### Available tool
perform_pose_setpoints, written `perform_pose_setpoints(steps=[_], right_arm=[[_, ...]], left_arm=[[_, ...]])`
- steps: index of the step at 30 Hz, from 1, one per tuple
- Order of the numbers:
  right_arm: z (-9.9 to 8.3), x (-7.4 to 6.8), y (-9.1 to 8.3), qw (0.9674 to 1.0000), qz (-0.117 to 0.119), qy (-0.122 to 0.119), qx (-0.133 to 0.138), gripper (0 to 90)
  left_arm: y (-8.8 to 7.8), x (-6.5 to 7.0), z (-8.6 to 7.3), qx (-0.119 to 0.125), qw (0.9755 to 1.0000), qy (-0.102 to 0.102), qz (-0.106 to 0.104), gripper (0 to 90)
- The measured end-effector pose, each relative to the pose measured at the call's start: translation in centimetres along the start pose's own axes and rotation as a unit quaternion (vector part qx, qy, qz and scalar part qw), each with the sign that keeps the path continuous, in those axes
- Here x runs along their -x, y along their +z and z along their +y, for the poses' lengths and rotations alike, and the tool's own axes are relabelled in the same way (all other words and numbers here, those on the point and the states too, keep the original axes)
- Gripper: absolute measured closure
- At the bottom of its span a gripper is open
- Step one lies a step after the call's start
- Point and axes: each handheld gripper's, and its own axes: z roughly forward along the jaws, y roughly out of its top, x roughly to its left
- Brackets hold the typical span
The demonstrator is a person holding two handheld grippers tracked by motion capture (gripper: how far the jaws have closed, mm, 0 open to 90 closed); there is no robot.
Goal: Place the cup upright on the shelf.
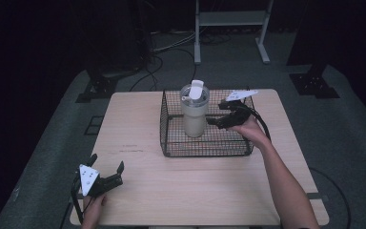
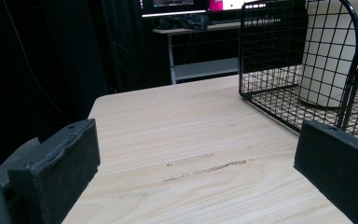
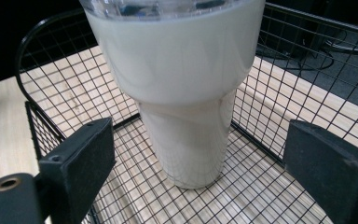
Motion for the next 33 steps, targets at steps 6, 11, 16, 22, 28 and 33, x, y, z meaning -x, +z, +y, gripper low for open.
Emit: perform_pose_setpoints(steps=[6, 11, 16, 22, 28, 33], right_arm=[[0.4, -0.6, -0.7, 1.0, -0.008, -0.003, -0.004, 8.6], [0.1, -0.9, -1.4, 0.9999, -0.011, 0.0, 0.002, 8.5], [-0.6, -1.1, -2.0, 0.9999, -0.01, 0.004, 0.0, 8.5], [-0.8, -1.7, -2.8, 0.9999, -0.005, -0.002, 0.01, 8.6], [-0.9, -2.2, -3.5, 0.9999, -0.004, -0.01, 0.009, 8.6], [-1.0, -2.6, -4.2, 0.9999, 0.0, -0.014, 0.009, 8.6]], left_arm=[[0.0, 0.0, 0.0, 0.0, 1.0, 0.0, 0.0, 0.0], [0.0, 0.0, 0.0, 0.0, 1.0, 0.0, 0.001, 0.0], [0.0, 0.0, 0.0, 0.0, 1.0, 0.001, 0.001, 0.0], [0.0, 0.0, 0.0, -0.001, 1.0, 0.001, 0.002, 0.0], [0.0, 0.1, 0.0, -0.001, 1.0, 0.001, 0.001, 0.0], [0.0, 0.1, 0.0, -0.001, 1.0, 0.001, 0.002, 0.0]])
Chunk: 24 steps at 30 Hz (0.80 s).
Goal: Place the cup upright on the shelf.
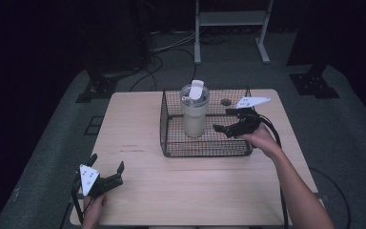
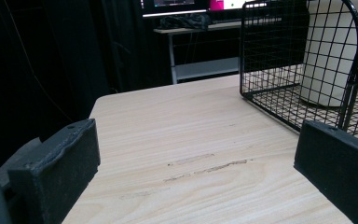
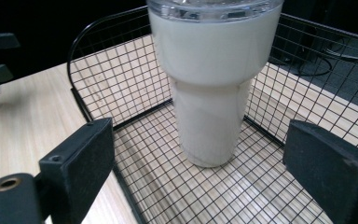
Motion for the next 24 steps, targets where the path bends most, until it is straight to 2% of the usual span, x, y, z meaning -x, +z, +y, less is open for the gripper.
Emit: perform_pose_setpoints(steps=[9, 17, 24], right_arm=[[-0.1, -0.4, -1.3, 1.0, 0.0, -0.008, 0.0, 8.6], [-0.9, -0.9, -2.0, 0.9999, 0.01, -0.008, -0.007, 8.5], [-1.4, -1.7, -2.9, 0.9996, 0.02, -0.019, -0.01, 8.6]], left_arm=[[0.0, 0.0, 0.0, -0.001, 1.0, 0.002, 0.001, 0.0], [0.0, 0.0, 0.0, 0.0, 1.0, 0.001, 0.001, 0.0], [0.0, 0.1, 0.0, 0.0, 1.0, 0.002, 0.002, 0.0]])
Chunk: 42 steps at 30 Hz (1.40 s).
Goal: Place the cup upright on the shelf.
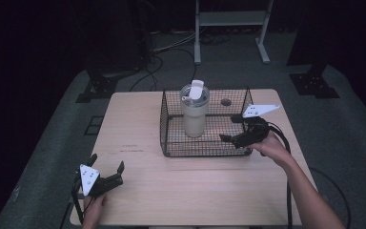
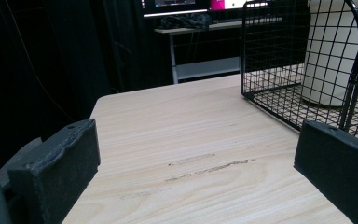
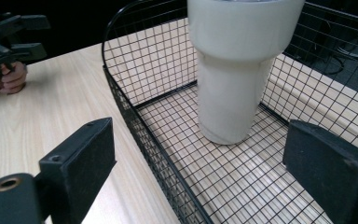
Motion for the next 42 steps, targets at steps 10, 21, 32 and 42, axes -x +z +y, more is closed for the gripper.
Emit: perform_pose_setpoints(steps=[10, 21, 32, 42], right_arm=[[-0.3, -1.0, -1.1, 0.9999, 0.006, -0.013, -0.002, 8.6], [-1.4, -2.3, -2.5, 0.9997, 0.012, -0.02, 0.007, 8.5], [-3.2, -2.4, -3.3, 0.9999, 0.013, -0.008, 0.005, 8.5], [-4.8, -2.6, -4.0, 0.9999, 0.012, -0.002, 0.002, 8.6]], left_arm=[[0.0, 0.0, 0.0, 0.0, 1.0, -0.002, 0.0, 0.0], [0.0, 0.0, 0.0, 0.0, 1.0, 0.001, 0.0, 0.0], [0.0, 0.0, 0.0, 0.0, 1.0, 0.0, 0.0, 0.0], [0.0, 0.0, 0.0, 0.0, 1.0, 0.0, 0.0, 0.0]])
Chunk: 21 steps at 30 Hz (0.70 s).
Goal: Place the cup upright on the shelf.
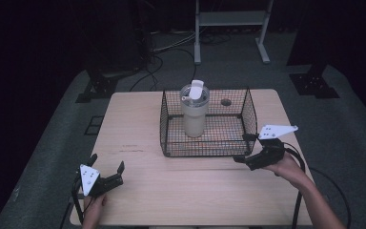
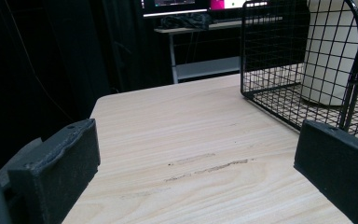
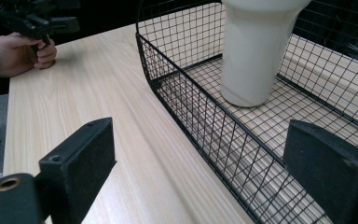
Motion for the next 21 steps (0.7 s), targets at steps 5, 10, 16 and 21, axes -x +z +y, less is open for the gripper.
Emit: perform_pose_setpoints(steps=[5, 10, 16, 21], right_arm=[[-0.8, -0.3, -0.5, 1.0, 0.0, 0.003, 0.002, 8.6], [-1.4, -0.6, -0.9, 1.0, 0.002, 0.003, 0.004, 8.6], [-2.3, -1.2, -1.3, 1.0, 0.004, 0.005, 0.003, 8.6], [-3.1, -1.3, -1.6, 1.0, 0.002, 0.008, 0.003, 8.6]], left_arm=[[0.0, 0.0, 0.0, 0.002, 1.0, 0.002, -0.002, 0.0], [0.0, 0.0, 0.0, 0.001, 1.0, 0.001, -0.001, 0.0], [0.0, 0.0, 0.0, 0.002, 1.0, 0.001, -0.001, 0.0], [0.0, 0.0, 0.0, 0.002, 1.0, 0.001, 0.0, 0.0]])
